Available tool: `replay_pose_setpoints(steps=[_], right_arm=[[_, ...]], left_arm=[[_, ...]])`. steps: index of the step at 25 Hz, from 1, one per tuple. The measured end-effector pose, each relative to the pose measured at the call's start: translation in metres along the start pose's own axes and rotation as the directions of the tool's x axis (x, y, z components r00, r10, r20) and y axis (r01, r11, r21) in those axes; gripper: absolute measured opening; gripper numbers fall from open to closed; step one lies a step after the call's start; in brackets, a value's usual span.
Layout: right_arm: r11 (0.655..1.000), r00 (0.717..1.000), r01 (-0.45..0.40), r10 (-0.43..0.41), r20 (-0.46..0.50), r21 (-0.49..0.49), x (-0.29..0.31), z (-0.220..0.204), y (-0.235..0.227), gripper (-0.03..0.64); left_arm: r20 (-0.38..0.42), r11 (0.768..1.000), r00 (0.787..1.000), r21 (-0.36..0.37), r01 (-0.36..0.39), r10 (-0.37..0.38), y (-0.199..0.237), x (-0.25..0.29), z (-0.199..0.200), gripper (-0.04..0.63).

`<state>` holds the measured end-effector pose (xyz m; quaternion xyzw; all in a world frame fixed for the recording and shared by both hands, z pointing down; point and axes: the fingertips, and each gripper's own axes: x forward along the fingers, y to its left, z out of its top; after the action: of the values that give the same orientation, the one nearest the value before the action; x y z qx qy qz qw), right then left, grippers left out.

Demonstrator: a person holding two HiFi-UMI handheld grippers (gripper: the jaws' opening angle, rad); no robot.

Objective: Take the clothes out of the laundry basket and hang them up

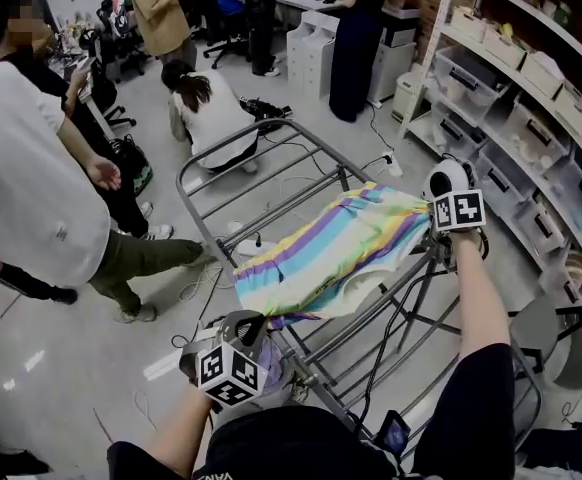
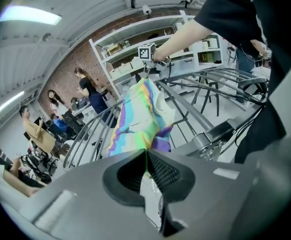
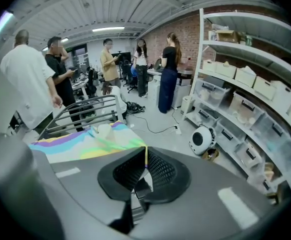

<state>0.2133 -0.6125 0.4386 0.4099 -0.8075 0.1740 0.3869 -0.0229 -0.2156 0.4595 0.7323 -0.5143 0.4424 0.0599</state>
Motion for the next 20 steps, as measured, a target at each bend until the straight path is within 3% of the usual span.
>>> replay_pose_setpoints(steps=[9, 12, 17, 20], right_arm=[[0.998, 0.997, 0.043, -0.041, -0.062, 0.043, 0.007, -0.025, -0.010, 0.018], [0.997, 0.996, 0.068, -0.066, -0.067, 0.032, 0.008, -0.029, -0.009, 0.028], [0.994, 0.993, 0.112, -0.111, -0.037, 0.020, -0.003, -0.029, -0.012, 0.154], [0.993, 0.994, 0.106, -0.107, 0.000, 0.055, -0.018, -0.030, -0.011, 0.173]], left_arm=[[0.002, 0.999, 1.000, -0.032, 0.007, -0.007, -0.017, -0.016, -0.015, 0.014], [0.019, 1.000, 1.000, 0.004, -0.003, 0.003, -0.020, -0.012, -0.011, 0.015], [0.039, 1.000, 0.999, -0.013, 0.026, -0.025, -0.026, -0.009, -0.013, 0.063], [0.064, 0.999, 0.998, -0.031, 0.013, -0.011, -0.019, -0.013, -0.014, 0.116]])
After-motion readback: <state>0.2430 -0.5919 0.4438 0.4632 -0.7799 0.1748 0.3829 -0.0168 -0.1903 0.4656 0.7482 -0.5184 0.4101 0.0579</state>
